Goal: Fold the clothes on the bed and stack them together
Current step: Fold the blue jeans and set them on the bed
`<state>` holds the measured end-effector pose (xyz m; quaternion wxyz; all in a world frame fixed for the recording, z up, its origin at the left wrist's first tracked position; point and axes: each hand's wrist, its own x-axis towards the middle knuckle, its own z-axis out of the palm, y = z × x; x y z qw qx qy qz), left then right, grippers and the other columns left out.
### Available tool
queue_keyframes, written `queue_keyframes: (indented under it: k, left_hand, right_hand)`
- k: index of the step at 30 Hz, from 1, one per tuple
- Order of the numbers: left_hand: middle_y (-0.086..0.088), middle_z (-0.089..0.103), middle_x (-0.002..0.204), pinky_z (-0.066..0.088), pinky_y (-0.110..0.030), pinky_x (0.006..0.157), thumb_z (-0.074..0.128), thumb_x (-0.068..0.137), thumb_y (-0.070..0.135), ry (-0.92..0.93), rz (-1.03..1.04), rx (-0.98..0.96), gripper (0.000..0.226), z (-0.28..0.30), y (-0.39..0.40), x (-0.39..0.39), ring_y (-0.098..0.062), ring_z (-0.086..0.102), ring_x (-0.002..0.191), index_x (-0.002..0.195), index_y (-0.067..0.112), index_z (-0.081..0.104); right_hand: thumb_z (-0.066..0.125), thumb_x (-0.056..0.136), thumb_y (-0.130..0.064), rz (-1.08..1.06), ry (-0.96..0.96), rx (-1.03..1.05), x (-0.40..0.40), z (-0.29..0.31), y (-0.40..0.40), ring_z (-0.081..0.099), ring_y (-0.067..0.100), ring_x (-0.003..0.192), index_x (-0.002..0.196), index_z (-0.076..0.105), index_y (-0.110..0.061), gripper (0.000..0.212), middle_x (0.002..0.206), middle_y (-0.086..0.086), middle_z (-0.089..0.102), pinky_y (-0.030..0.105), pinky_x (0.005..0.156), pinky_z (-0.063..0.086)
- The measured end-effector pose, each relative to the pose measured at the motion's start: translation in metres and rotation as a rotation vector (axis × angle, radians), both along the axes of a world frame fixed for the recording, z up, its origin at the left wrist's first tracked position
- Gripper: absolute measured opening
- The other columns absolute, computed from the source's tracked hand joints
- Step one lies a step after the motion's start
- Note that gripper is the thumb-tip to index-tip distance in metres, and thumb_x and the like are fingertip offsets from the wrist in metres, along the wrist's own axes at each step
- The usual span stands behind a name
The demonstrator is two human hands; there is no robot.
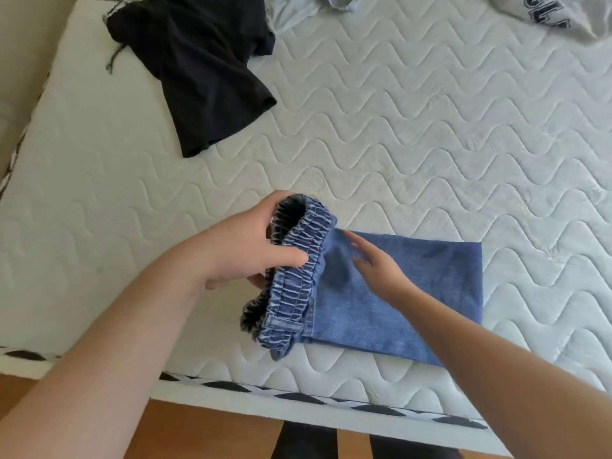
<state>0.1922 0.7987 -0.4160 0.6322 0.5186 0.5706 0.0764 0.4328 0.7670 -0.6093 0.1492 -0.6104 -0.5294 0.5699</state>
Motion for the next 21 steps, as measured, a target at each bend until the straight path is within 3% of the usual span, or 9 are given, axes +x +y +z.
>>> queue_keyframes:
  k: [4,8,11,14,17,21]
  left_hand:
    - [0.003,0.068,0.093,0.058,-0.033,0.052,0.075,0.078,0.018,0.054,-0.094,-0.029,0.058,-0.026,0.002,0.073,-0.013,0.071,0.072,0.117,0.047,0.044]
    - [0.003,0.063,0.108,0.05,-0.026,0.054,0.067,0.08,0.029,0.241,-0.297,0.089,0.058,-0.074,-0.006,0.146,-0.012,0.063,0.078,0.127,0.039,0.033]
    - [-0.006,0.064,0.114,0.047,-0.031,0.062,0.064,0.082,0.032,0.351,-0.336,0.158,0.059,-0.109,-0.013,0.185,-0.022,0.059,0.084,0.13,0.031,0.03]
    - [-0.005,0.063,0.12,0.058,-0.036,0.069,0.064,0.087,0.034,0.29,-0.234,0.06,0.067,-0.137,-0.02,0.204,-0.022,0.063,0.091,0.142,0.033,0.028]
    - [0.002,0.068,0.109,0.061,-0.035,0.067,0.061,0.092,0.044,0.175,-0.227,-0.115,0.06,-0.152,-0.022,0.194,-0.016,0.069,0.091,0.146,0.035,0.035]
    - [0.01,0.067,0.105,0.052,-0.032,0.086,0.061,0.093,0.04,0.344,-0.357,0.336,0.029,-0.167,-0.003,0.152,-0.005,0.063,0.09,0.12,0.03,0.06]
  right_hand:
    - [0.046,0.103,-0.026,-0.376,0.274,-0.063,0.032,0.014,-0.029,0.06,0.006,0.117,0.13,0.057,-0.035,0.031,0.124,-0.012,0.066,0.028,0.097,0.046]
    - [0.034,0.104,-0.046,-0.658,0.483,-0.224,0.069,0.022,-0.053,0.067,0.015,0.11,0.124,0.062,-0.029,0.038,0.121,0.001,0.07,0.027,0.085,0.051]
    - [0.023,0.1,-0.061,-0.78,0.562,-0.318,0.095,0.016,-0.067,0.068,0.016,0.108,0.124,0.06,-0.029,0.056,0.12,0.0,0.07,0.031,0.084,0.05]
    - [0.022,0.09,-0.076,-0.788,0.544,-0.343,0.107,0.006,-0.073,0.067,0.013,0.11,0.122,0.061,-0.038,0.063,0.122,-0.004,0.069,0.031,0.085,0.049]
    - [0.038,0.078,-0.086,-0.692,0.431,-0.383,0.104,0.003,-0.072,0.067,0.009,0.108,0.124,0.06,-0.043,0.067,0.119,-0.008,0.07,0.028,0.083,0.054]
    - [0.077,0.057,-0.074,-0.667,0.173,-0.226,0.09,-0.004,-0.066,0.065,-0.006,0.096,0.126,0.047,-0.038,0.083,0.11,-0.018,0.068,0.02,0.082,0.048]
